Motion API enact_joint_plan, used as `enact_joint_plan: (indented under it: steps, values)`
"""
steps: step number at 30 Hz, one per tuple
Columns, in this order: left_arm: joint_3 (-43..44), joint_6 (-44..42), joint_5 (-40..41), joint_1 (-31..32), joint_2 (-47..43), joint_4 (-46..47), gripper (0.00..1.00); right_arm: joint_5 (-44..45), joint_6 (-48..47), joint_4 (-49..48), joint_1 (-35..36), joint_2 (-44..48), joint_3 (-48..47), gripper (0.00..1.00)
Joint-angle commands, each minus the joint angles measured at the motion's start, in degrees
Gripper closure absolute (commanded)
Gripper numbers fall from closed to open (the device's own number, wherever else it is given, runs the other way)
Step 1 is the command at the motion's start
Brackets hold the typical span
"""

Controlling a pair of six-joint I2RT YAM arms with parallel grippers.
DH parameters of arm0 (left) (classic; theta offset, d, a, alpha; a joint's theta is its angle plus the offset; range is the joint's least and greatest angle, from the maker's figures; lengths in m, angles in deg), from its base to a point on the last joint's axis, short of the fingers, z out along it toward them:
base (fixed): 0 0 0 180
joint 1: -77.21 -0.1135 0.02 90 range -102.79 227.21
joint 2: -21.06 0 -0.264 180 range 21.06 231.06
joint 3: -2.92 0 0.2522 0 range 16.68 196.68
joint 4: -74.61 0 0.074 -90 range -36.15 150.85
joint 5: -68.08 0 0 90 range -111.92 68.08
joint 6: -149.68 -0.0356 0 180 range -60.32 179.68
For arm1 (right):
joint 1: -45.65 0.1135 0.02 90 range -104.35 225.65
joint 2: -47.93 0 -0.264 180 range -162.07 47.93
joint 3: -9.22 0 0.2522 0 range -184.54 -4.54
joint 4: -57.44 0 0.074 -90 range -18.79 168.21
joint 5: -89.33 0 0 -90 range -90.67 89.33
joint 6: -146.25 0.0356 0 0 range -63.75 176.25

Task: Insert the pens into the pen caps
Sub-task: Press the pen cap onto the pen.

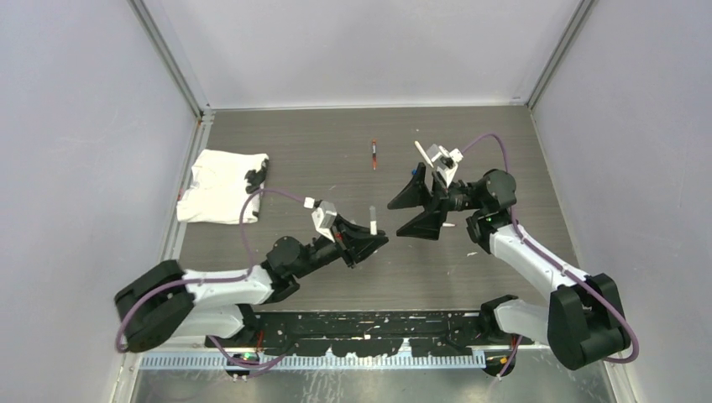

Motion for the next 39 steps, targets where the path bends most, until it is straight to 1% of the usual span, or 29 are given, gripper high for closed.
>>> enact_joint_plan:
  steps: [1, 3, 5, 7, 9, 10, 11, 12, 13, 14, 17, 18, 22, 25, 30, 33, 39]
  values:
    - [2.32, -9.44, -6.16, -0.84, -11.75, -26.75, 0.99, -4.53, -0.98, 0.68, -1.33, 1.69, -2.31, 0.0]
    - [4.37, -12.49, -8.45, -0.78, -15.63, -36.42, 0.99, -3.77, -1.08, 1.44, -1.32, 1.18, -2.96, 0.0]
    - [5.26, -13.84, -9.5, -0.96, -18.53, -41.83, 0.99, -2.0, -1.3, 3.7, -1.31, 0.66, -4.13, 0.0]
    - [6.2, -13.95, -9.79, -1.32, -20.54, -45.49, 0.99, 0.16, -4.5, 11.79, -1.28, 0.26, -6.58, 0.01]
    - [7.2, -13.05, -10.06, -1.67, -21.27, -47.57, 0.99, 3.02, -12.24, 26.65, -1.33, 0.05, -10.46, 0.02]
    - [7.73, -12.36, -10.68, -1.92, -21.06, -47.97, 0.99, 4.82, -19.45, 38.8, -1.15, -0.1, -13.55, 0.03]
    - [8.36, -11.45, -11.31, -2.2, -20.67, -48.1, 0.99, 7.49, -28.82, 54.18, -0.7, -0.53, -17.47, 0.03]
    - [8.95, -10.58, -11.76, -2.61, -20.15, -48.13, 0.99, 10.77, -40.8, 68.68, 0.14, -1.56, -22.51, 0.02]
    - [9.49, -9.83, -12.42, -3.02, -19.41, -48.09, 0.99, 11.24, -47.0, 75.94, 1.1, -2.18, -25.68, 0.02]
    - [10.0, -9.07, -13.15, -3.43, -18.67, -47.89, 0.99, 9.27, -47.73, 76.46, 1.37, -2.33, -26.62, 0.02]
    - [11.13, -6.75, -15.89, -4.99, -16.35, -46.0, 0.99, 4.87, -38.44, 65.13, 1.63, -1.28, -23.13, 0.02]
    - [11.44, -5.83, -17.1, -5.5, -15.3, -44.82, 0.99, 4.43, -36.67, 63.38, 1.76, -1.32, -21.95, 0.02]
    - [12.7, -4.25, -19.81, -6.69, -12.34, -41.82, 0.99, 4.28, -36.51, 63.03, 3.28, -1.76, -20.18, 0.04]
    - [14.17, -3.28, -21.38, -7.14, -10.24, -40.54, 0.99, 5.26, -36.19, 63.0, 5.08, -2.11, -20.18, 0.07]
    - [15.17, -2.08, -22.99, -7.28, -7.23, -38.38, 0.99, 7.23, -34.37, 61.9, 6.66, -3.39, -20.41, 0.15]
    - [15.48, -1.08, -24.13, -7.36, -4.95, -36.32, 0.99, 6.91, -31.77, 59.38, 7.19, -3.62, -20.05, 0.26]
    - [16.12, 0.15, -25.14, -7.54, -1.45, -33.23, 1.0, 6.22, -29.53, 57.47, 7.34, -3.77, -19.71, 0.3]
